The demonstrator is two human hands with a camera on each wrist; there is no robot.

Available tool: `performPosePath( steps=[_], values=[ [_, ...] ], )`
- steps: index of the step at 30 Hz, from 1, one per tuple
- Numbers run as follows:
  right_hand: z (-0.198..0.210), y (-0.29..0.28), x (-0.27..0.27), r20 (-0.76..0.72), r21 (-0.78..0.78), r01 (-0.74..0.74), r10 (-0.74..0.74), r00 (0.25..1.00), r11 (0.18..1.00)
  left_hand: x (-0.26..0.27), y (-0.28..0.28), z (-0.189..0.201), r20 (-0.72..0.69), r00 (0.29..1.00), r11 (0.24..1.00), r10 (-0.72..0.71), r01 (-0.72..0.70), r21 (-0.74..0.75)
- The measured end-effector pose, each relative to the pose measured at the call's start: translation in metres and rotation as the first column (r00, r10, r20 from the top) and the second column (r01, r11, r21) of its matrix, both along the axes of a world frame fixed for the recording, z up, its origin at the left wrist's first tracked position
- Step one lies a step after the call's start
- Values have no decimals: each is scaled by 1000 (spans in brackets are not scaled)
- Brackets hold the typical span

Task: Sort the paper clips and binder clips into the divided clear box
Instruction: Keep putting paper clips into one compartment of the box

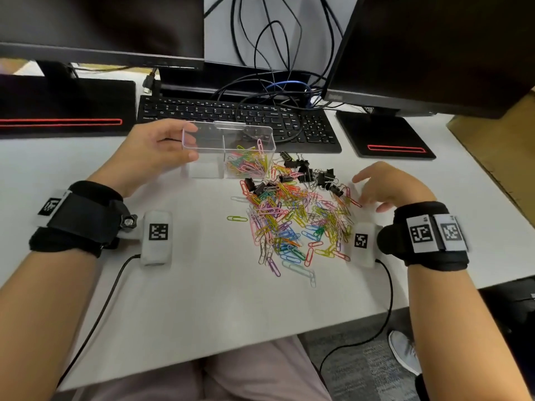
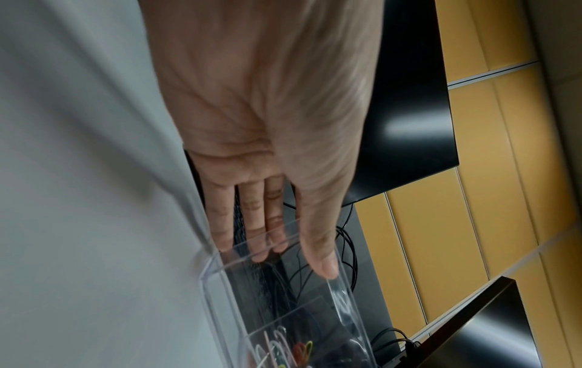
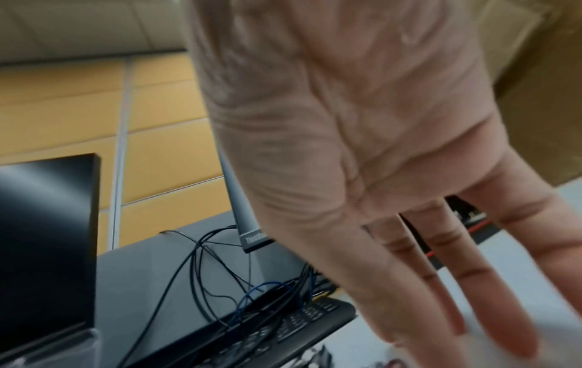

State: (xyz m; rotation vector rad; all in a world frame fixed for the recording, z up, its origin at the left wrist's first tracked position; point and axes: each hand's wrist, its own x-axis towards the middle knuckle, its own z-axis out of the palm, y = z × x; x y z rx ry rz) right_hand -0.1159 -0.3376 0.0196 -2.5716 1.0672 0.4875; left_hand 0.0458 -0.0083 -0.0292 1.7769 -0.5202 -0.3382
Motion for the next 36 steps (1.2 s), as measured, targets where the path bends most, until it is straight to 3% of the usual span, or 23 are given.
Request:
performPosePath(
  steps=[13, 23, 36],
  values=[
    [1, 26, 10, 50, 241, 9, -21, 998, 971, -3, -2, 4, -18, 1000, 1000, -8, 7, -19],
    [-1, 44, 15, -66, 174, -71, 84, 994, 982, 1, -2, 0, -9, 1000, 999, -21, 20, -43],
    [-4, 46, 21, 102, 95, -152, 143, 985, 984, 3, 0, -3, -13, 1000, 998, -22, 22, -59]
  ],
)
